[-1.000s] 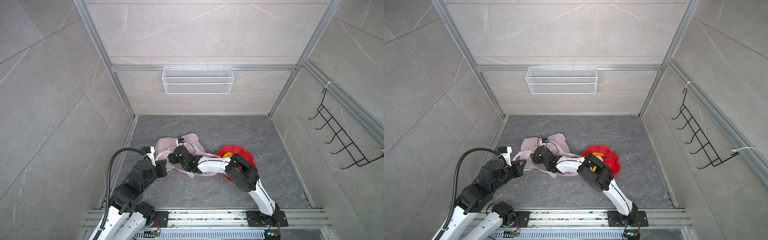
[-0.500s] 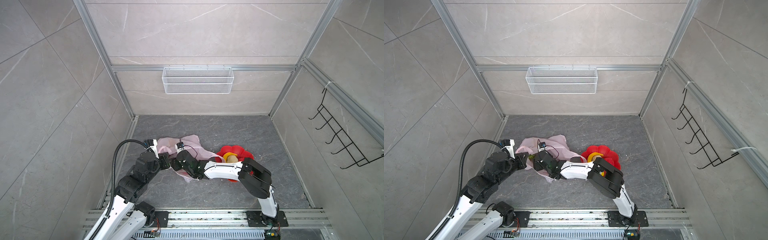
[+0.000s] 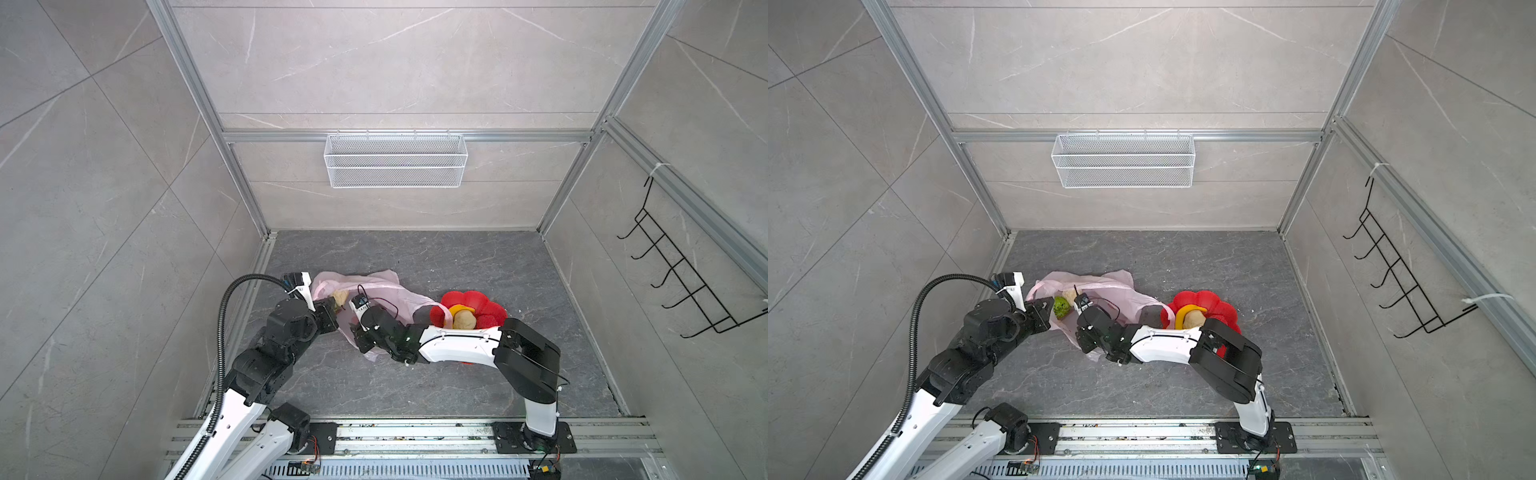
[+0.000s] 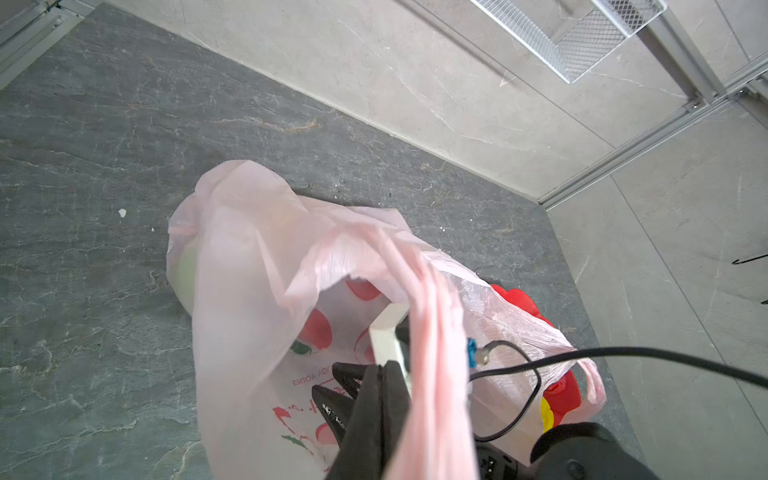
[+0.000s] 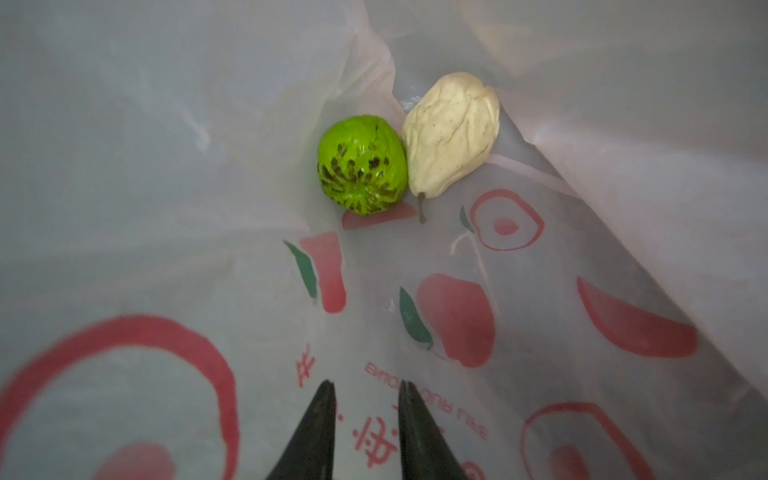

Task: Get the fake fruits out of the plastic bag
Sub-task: 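Push the right gripper deeper into the bag while the left gripper holds the handle, then close the right gripper on the cream fruit inside the bag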

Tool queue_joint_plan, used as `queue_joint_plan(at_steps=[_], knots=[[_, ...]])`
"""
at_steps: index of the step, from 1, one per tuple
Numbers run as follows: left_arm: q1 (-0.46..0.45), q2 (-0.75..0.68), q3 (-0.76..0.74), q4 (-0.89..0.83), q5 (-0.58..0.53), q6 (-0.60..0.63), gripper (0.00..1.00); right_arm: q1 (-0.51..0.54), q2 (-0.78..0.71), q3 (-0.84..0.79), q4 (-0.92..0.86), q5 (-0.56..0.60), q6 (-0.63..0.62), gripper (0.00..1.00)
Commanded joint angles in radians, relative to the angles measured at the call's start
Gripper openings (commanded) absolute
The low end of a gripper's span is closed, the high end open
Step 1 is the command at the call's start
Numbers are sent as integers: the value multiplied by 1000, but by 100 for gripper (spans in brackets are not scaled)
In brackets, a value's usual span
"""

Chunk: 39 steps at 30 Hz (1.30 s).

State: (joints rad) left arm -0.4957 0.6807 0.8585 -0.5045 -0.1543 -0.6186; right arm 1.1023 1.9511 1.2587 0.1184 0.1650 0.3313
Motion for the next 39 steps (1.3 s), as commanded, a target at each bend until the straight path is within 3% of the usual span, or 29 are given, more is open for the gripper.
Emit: queue_joint_plan(at_steps=[1, 8, 16, 21, 25, 31, 36, 39], knots=[[-4, -4, 35, 49, 4, 28, 0, 6, -20, -1, -70, -17, -76, 25], [-4, -83, 0, 45, 99, 52, 0, 3, 49, 112, -120, -27, -76, 25], [-4, -274, -71, -123, 200, 1, 0, -17, 246, 396, -185, -19, 66, 27], [-4, -328, -85, -226, 220, -17, 0, -19, 357, 588, -269, 8, 123, 27], [-4, -317, -55, -297, 208, 3, 0, -22, 376, 639, -326, 44, 135, 28], [-4, -360, -56, -368, 200, -29, 0, -23, 391, 661, -333, 72, 190, 40], [-4, -406, -56, -436, 208, -64, 0, -23, 431, 705, -326, 104, 244, 61], [-4, -405, -52, -445, 231, -71, 0, -23, 457, 734, -327, 108, 252, 68]])
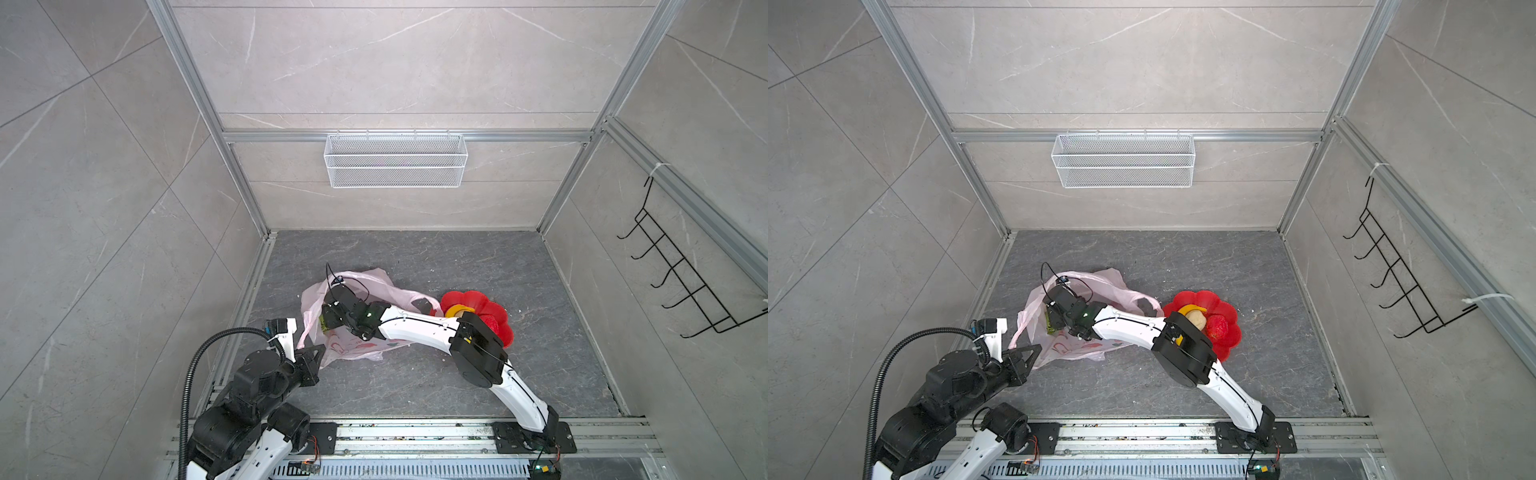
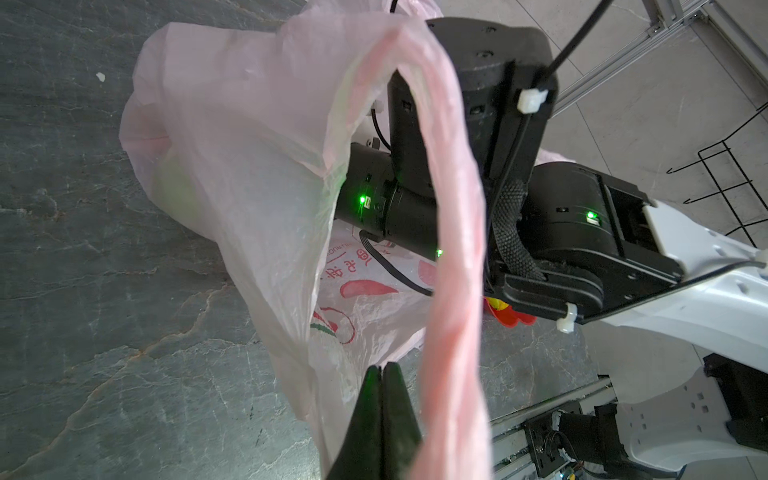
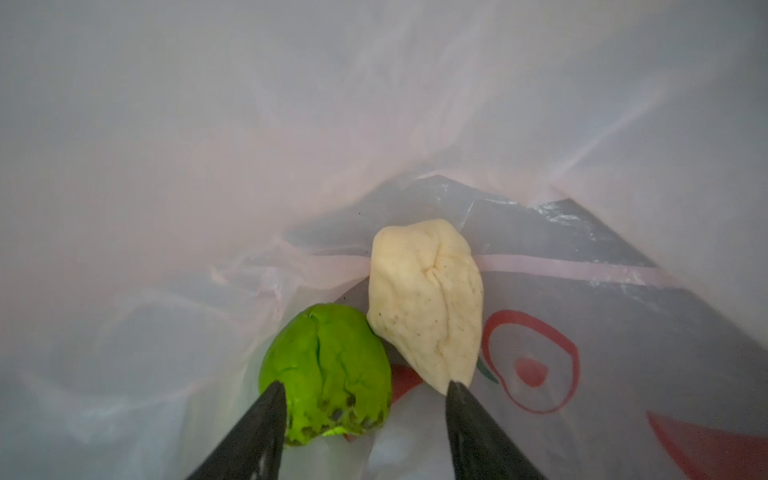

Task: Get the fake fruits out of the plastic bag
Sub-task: 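Close the right gripper on the cream fruit inside the bag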

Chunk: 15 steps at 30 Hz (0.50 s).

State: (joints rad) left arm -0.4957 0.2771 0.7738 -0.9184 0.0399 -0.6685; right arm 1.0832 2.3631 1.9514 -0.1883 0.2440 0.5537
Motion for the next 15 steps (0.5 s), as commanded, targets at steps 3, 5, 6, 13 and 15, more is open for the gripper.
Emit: queue_joint_plan(at_steps=[3, 5, 6, 13, 15], knots=[[-4, 15, 34, -35, 61, -23, 0, -5, 67, 70, -26, 26, 34, 73], [-4, 22, 34, -34, 64, -21, 0, -4, 80, 89, -32, 30, 41, 75], [-4, 24, 35, -35, 65, -22, 0, -5, 87, 101, -39, 37, 46, 76], [-4, 13, 32, -37, 78, -27, 0, -11, 151, 199, -90, 57, 69, 81], [-4, 15, 33, -37, 80, -24, 0, -14, 179, 240, -111, 54, 71, 82]])
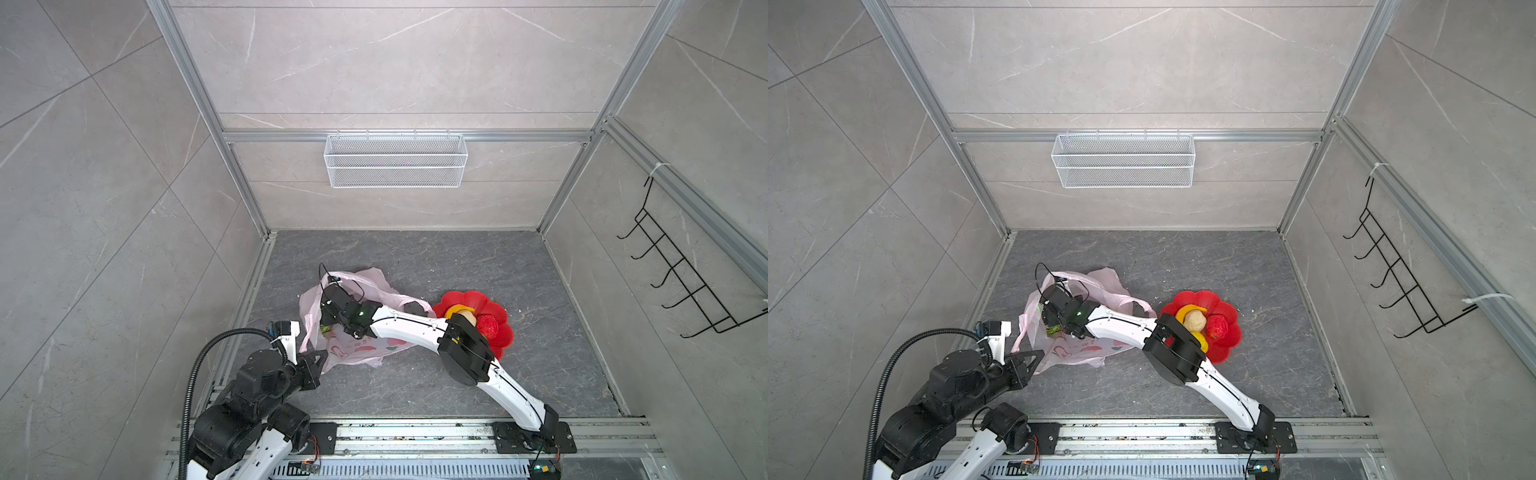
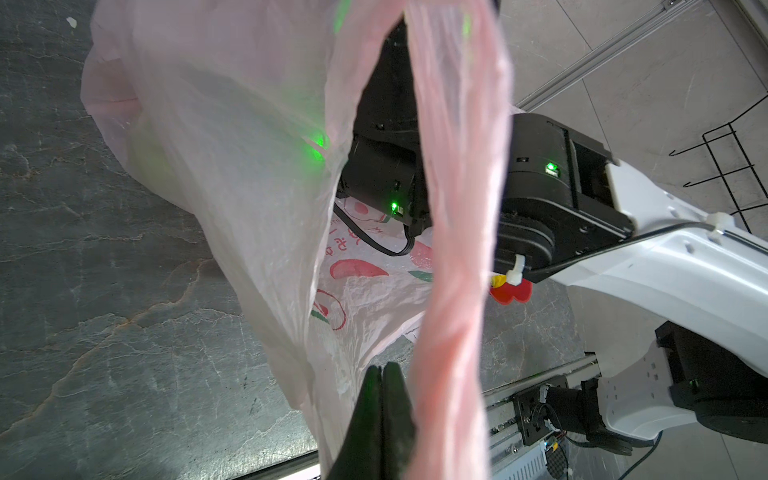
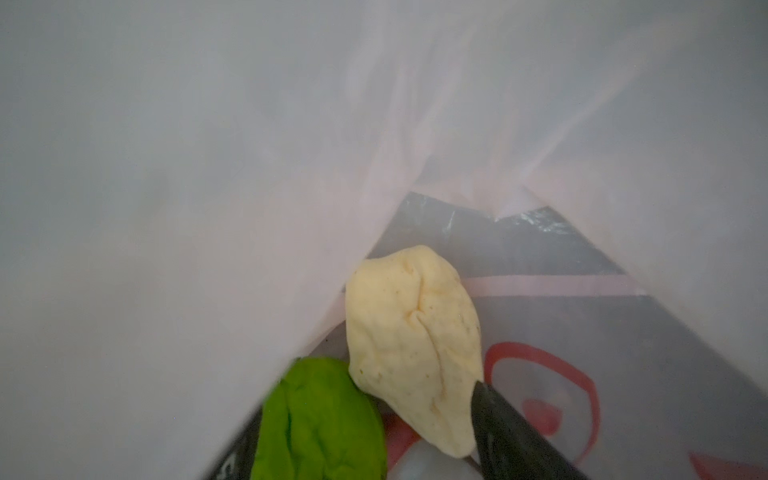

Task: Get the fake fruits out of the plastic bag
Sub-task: 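Close the right gripper on the cream fruit inside the bag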

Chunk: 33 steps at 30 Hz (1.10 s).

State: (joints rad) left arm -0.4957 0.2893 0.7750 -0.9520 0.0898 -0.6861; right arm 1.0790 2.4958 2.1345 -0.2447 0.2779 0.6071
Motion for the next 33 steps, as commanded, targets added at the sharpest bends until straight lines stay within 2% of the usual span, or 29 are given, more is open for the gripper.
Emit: queue_joint_plan(at_steps=[1, 7, 13, 17, 20, 26, 33], knots=[[-4, 3, 32, -3, 31, -8, 0, -11, 63, 85, -73, 21, 19, 82], [-4, -1, 32, -3, 30, -3, 0, -23, 149, 197, -146, 12, 25, 82], [-4, -9, 31, -3, 22, -7, 0, -34, 178, 219, -164, 4, 34, 79], [-4, -12, 30, -3, 15, -10, 0, -36, 168, 187, -138, 7, 34, 72], [-4, -12, 29, -3, 4, -14, 0, -39, 145, 141, -96, 2, 31, 63], [-4, -1, 13, 15, -48, -13, 0, -47, 57, 16, -5, -12, 4, 37], [-4, 10, -37, 87, -115, -6, 0, -52, -93, -145, 55, -36, -41, 26]])
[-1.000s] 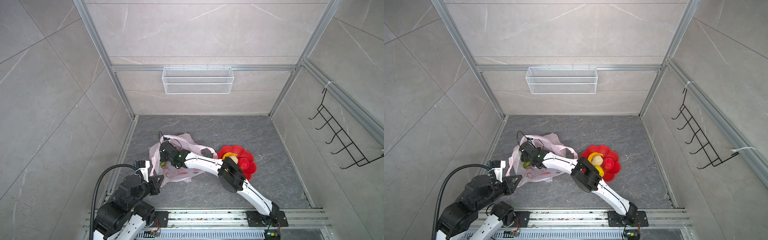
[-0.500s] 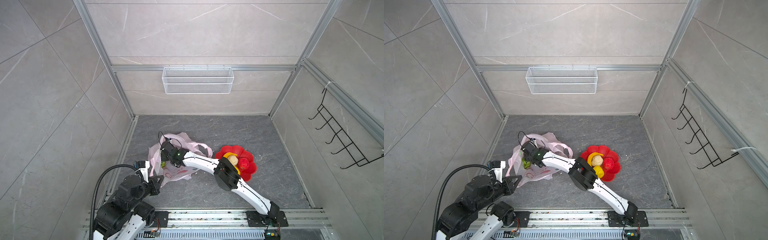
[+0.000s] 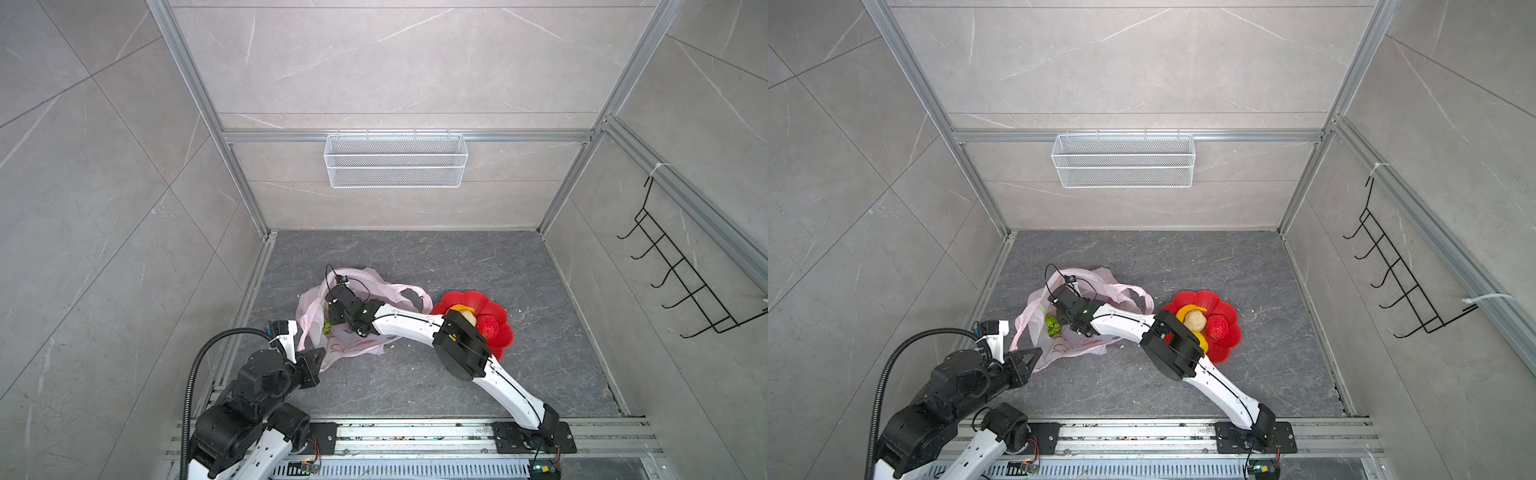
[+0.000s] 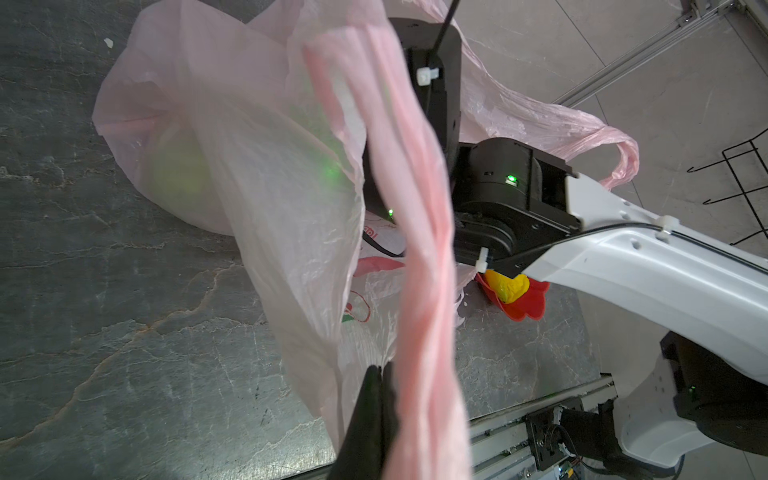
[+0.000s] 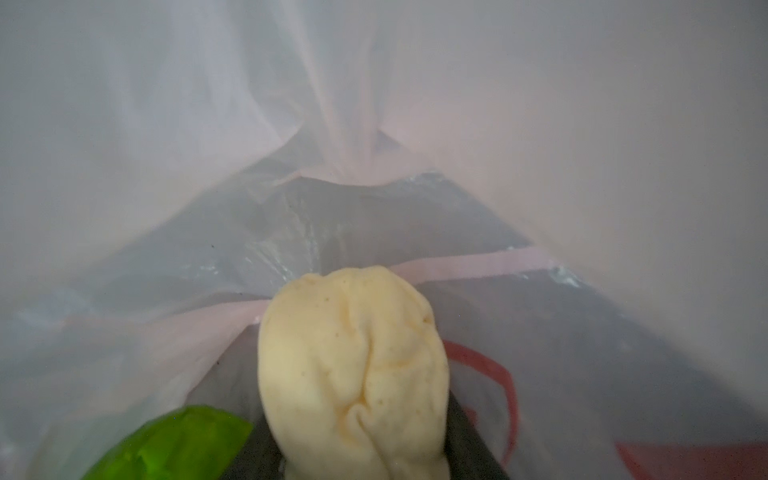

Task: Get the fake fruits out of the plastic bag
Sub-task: 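Close the right gripper on the cream fruit inside the bag, then lift the cream fruit out of the bag and carry it to the red plate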

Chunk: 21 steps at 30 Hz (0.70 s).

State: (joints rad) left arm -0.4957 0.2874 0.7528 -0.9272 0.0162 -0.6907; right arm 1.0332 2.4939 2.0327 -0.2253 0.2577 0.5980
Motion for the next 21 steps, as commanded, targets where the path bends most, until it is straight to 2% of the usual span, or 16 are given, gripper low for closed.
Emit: queue_joint_plan(at_steps=[1, 9, 13, 21], knots=[[-4, 13, -21, 76, -53, -1, 0, -7, -116, -68, 41, -29, -37, 25], [-4, 60, -71, 185, -134, 14, 0, -6, -300, -262, 45, -115, -73, 22], [-4, 92, -103, 298, -177, 23, 0, -2, -390, -356, 22, -158, -77, 21], [-4, 257, -92, 518, -210, 85, 0, 20, -603, -526, -84, -152, -84, 20]])
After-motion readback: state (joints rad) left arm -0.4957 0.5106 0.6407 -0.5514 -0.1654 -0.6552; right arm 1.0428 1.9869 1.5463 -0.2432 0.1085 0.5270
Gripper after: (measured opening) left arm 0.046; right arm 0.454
